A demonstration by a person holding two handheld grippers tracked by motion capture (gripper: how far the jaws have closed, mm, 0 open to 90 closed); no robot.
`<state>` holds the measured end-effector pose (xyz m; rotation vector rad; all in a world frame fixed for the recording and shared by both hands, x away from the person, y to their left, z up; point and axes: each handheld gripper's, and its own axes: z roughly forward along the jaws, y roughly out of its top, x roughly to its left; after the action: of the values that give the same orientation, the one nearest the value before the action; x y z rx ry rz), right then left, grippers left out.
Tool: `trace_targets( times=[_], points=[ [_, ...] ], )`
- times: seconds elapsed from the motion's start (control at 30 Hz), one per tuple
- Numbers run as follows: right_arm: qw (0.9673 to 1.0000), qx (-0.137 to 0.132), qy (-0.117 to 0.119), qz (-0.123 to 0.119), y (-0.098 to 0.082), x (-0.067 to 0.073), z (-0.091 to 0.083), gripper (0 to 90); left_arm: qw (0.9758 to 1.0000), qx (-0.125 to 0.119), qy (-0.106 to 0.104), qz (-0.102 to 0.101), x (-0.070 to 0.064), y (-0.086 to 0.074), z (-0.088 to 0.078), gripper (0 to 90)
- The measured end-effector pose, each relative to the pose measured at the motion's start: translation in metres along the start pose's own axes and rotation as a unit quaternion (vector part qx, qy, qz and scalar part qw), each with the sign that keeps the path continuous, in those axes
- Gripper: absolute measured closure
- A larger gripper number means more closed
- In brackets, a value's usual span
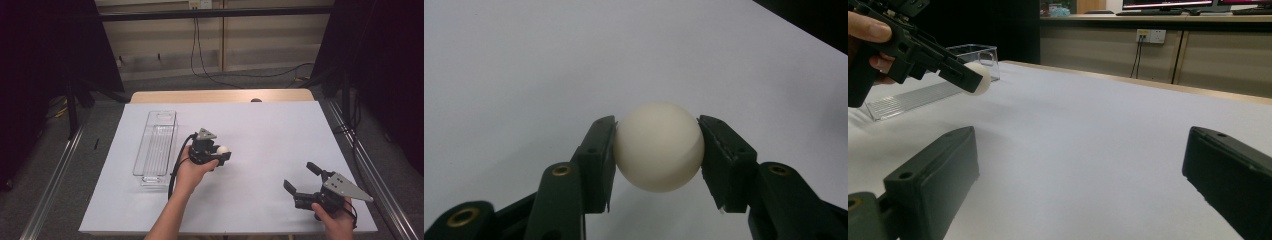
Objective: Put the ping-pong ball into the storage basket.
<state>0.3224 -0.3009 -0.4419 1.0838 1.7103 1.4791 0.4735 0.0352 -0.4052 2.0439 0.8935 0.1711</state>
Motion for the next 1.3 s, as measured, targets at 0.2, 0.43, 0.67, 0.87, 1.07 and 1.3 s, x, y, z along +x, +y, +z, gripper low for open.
trace_targets(
  times=[0.2, 0.43, 0.67, 0.87, 1.07, 1.3],
  points=[
    [1.0000, 0.000, 0.001, 0.000, 0.000, -0.001, -0.001, 1.1, 1.0000, 0.004, 0.001, -0.002, 0.001, -0.001, -0.003, 51.2],
    [1.0000, -0.002, 0.001, -0.005, 0.000, 0.000, -0.001, 1.1, 1.0000, 0.007, 0.004, 0.003, 0.003, -0.002, -0.005, 51.2],
    [1.0000, 0.001, 0.000, 0.001, 0.000, -0.002, -0.001, 1.1, 1.0000, 0.005, 0.001, 0.001, 0.004, -0.003, -0.007, 51.2],
    [1.0000, 0.002, 0.002, -0.003, 0.000, -0.001, 0.000, 1.1, 1.0000, 0.000, -0.003, -0.002, 0.005, -0.003, -0.009, 51.2],
    [1.0000, 0.002, 0.001, -0.003, 0.000, -0.001, 0.000, 1.1, 0.9999, -0.008, 0.004, -0.010, 0.008, -0.003, -0.017, 51.2],
    [1.0000, 0.002, 0.001, -0.002, 0.000, 0.000, 0.001, 1.1, 0.9998, -0.009, 0.012, -0.010, 0.010, -0.002, -0.025, 51.2]
  ],
)
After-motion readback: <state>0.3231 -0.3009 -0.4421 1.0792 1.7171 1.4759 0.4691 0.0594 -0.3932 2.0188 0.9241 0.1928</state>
